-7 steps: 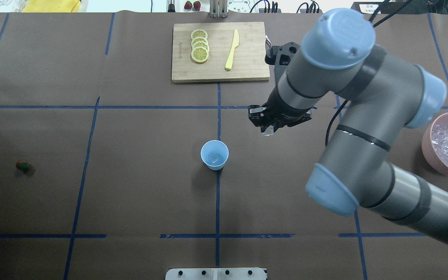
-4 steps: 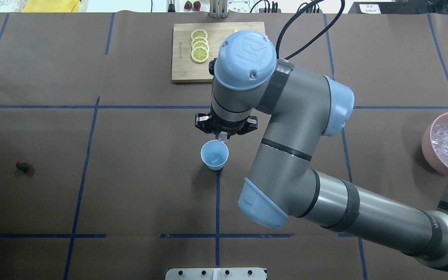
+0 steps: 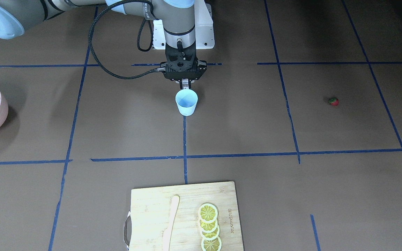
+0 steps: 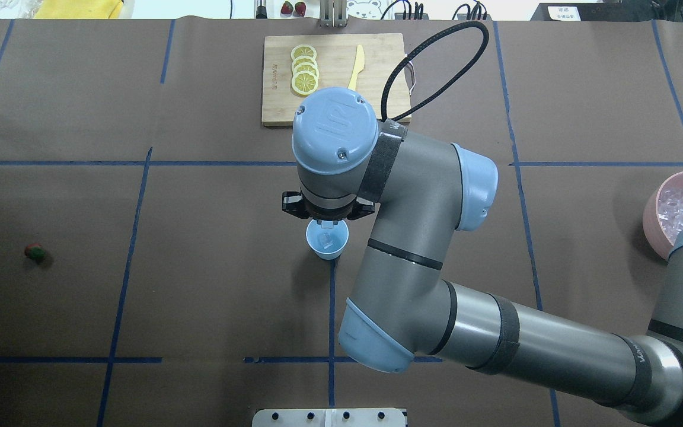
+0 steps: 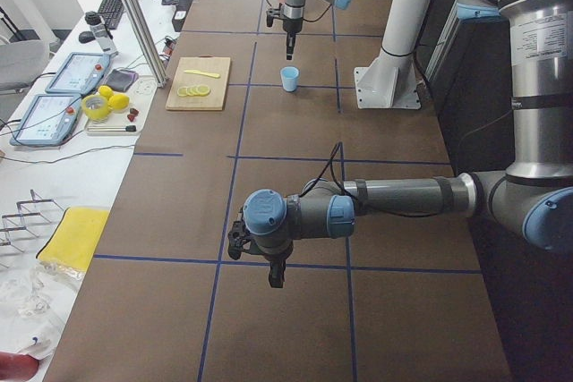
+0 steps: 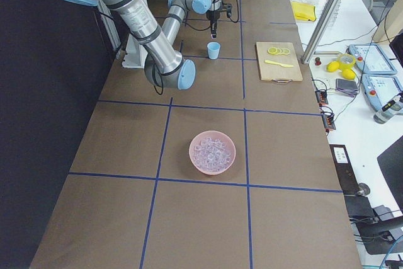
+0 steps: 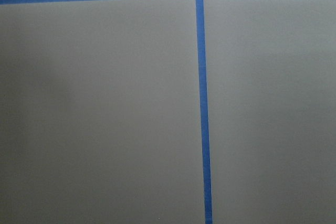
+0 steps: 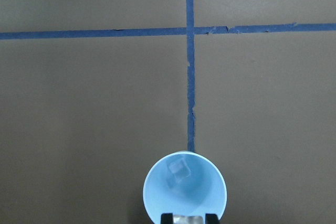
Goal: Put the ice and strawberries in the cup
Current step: 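Open the right gripper to drop the ice cube into the blue cup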
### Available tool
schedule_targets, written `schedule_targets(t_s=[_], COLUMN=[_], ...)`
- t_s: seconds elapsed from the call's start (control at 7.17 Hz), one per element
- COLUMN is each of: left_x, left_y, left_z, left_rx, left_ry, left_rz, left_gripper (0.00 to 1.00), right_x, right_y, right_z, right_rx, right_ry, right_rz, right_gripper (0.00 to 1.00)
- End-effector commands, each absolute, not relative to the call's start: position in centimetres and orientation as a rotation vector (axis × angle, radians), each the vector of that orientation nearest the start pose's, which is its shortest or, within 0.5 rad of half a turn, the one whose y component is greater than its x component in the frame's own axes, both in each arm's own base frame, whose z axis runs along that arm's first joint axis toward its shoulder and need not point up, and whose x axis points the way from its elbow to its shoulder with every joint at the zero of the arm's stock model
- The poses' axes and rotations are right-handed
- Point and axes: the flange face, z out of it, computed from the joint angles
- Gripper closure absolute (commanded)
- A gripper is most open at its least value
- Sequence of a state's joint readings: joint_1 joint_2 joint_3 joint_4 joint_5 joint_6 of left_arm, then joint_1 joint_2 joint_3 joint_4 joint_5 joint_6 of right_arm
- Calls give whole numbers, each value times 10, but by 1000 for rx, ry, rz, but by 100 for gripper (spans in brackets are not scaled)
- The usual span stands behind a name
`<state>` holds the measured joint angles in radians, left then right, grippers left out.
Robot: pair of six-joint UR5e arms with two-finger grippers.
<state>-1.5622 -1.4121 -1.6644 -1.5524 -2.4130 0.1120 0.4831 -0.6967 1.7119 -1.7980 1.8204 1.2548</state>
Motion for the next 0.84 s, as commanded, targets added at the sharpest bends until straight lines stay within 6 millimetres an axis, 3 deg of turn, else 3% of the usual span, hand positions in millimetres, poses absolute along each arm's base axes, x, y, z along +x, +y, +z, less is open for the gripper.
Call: schedule_targets(t_s=[0.0,0.7], left_x=[-55,-55], left_y=[-418,-417], left_z=[682,683], left_rx=[-36,-39], left_ry=[845,845], left_rz=[78,77], left_gripper=[0,0], right_x=[-545,-540], right_y=[-408,-408], right_z=[100,97], right_rx=[99,107], right_ry=[-808,-818], right_rz=[61,58], right_gripper=[10,2])
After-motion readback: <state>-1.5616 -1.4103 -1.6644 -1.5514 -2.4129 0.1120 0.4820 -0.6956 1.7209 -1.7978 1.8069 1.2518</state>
